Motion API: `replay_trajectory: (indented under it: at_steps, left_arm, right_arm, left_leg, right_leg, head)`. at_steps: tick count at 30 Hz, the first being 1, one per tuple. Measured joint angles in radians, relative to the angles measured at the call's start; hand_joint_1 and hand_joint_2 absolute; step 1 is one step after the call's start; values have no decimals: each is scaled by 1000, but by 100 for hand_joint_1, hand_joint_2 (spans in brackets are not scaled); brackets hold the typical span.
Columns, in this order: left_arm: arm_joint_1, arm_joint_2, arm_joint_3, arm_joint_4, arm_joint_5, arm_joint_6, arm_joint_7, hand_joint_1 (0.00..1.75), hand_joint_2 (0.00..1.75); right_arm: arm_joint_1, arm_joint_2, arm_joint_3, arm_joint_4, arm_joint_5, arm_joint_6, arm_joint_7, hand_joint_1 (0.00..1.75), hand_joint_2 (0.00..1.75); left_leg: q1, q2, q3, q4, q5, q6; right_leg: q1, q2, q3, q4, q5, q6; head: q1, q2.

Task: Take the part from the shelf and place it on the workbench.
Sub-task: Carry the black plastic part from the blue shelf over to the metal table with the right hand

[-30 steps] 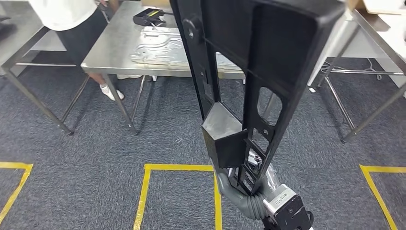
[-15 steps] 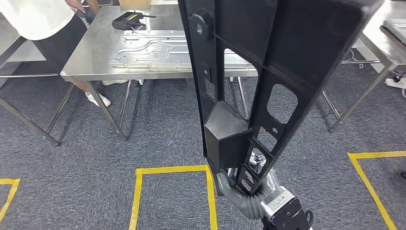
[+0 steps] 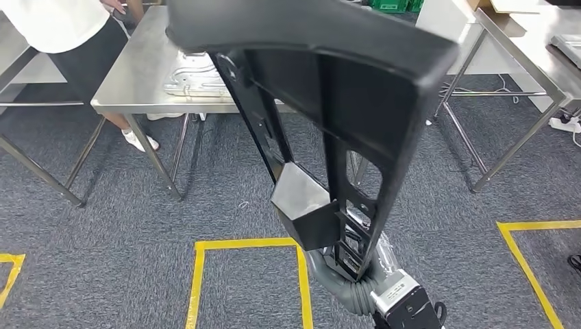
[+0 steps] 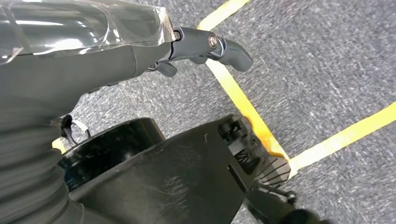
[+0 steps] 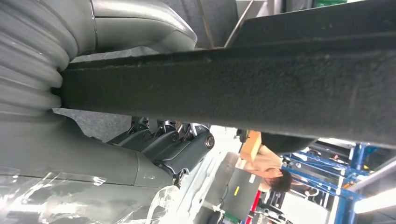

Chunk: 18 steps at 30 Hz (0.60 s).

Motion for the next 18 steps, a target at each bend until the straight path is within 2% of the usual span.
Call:
replay_trajectory:
  at_steps: [1,2,5,6,7,9,10,11,12,13,14,15,16,18]
  left_arm:
    - [-1,0,1,0,0,0,0,0,175]
    - [-1,0,2,0,0,0,0,0,175]
    - [-2,0,5,0,-1,0,0,0,175]
    - [-3,0,5,0,-3,1,0,0,175]
    - [-3,0,6,0,-4,1,0,0,175]
    - [-2,0,6,0,-6,3,0,0,175]
    - [-1,0,6,0,-6,4,0,0,175]
    - [1,0,6,0,-6,4,0,0,175]
    - [2,0,6,0,-6,5,0,0,175]
    - [2,0,6,0,-7,5,0,0,175]
    - [2,0,6,0,-7,5,1,0,175]
    - [2,0,6,0,-7,5,2,0,175]
    - [2,0,6,0,-7,4,4,0,175]
    - [1,0,6,0,-8,2,5,0,175]
  right_arm:
    - [-1,1,1,0,0,0,0,175,175]
    - [-2,1,2,0,0,0,-1,175,175]
    - [-3,3,2,0,0,-1,-2,175,175]
    - [-3,4,2,0,0,-3,-2,175,175]
    - [-2,4,2,0,0,-5,-3,175,175]
    - [0,5,3,0,0,-11,-5,175,175]
    - [3,5,3,0,0,-14,-5,175,175]
    - [6,5,3,1,-1,-15,-6,175,175]
    - [10,5,3,1,-1,-16,-7,175,175]
    - [12,5,3,1,-1,-16,-8,175,175]
    - [14,5,3,1,-2,-17,-9,175,175]
    - [14,5,3,1,-2,-18,-11,175,175]
    - [15,6,3,1,-2,-19,-12,175,175]
    - [17,6,2,1,-2,-22,-15,175,175]
  left_leg:
    - [-2,1,2,1,-4,-5]
    - [-4,3,2,1,-7,-10]
    - [-2,4,2,8,-20,-27]
    - [0,4,-8,32,-34,-33]
    - [2,2,-29,78,-55,-38]
    - [4,2,-107,222,-108,-44]
    - [5,1,-145,285,-125,-45]
    - [5,1,-171,318,-123,-46]
    - [5,1,-176,308,-101,-45]
    - [6,1,-162,260,-63,-43]
    - [5,1,-134,186,-18,-39]
    - [3,1,-104,113,14,-34]
    - [2,1,-81,59,31,-29]
    - [-1,1,-61,18,28,-18]
  right_leg:
    - [2,-3,21,-46,12,-5]
    - [5,-4,30,-68,12,-10]
    - [5,1,36,-74,4,-27]
    - [4,1,40,-76,2,-33]
    - [2,2,45,-78,1,-38]
    - [2,4,50,-78,-5,-46]
    - [2,6,52,-78,-8,-48]
    - [3,9,56,-78,-12,-48]
    - [3,12,62,-78,-17,-46]
    - [3,14,70,-78,-23,-44]
    - [3,16,79,-78,-30,-41]
    - [5,17,88,-77,-38,-37]
    - [7,19,95,-78,-45,-32]
    - [11,22,106,-76,-52,-20]
  head:
    - [0,0]
    - [0,0]
    - [-2,0]
    - [-3,0]
    - [-4,0]
    - [-6,0]
    - [-6,0]
    - [-6,0]
    - [-6,0]
    - [-6,0]
    - [-6,0]
    - [-6,0]
    - [-6,0]
    - [-5,0]
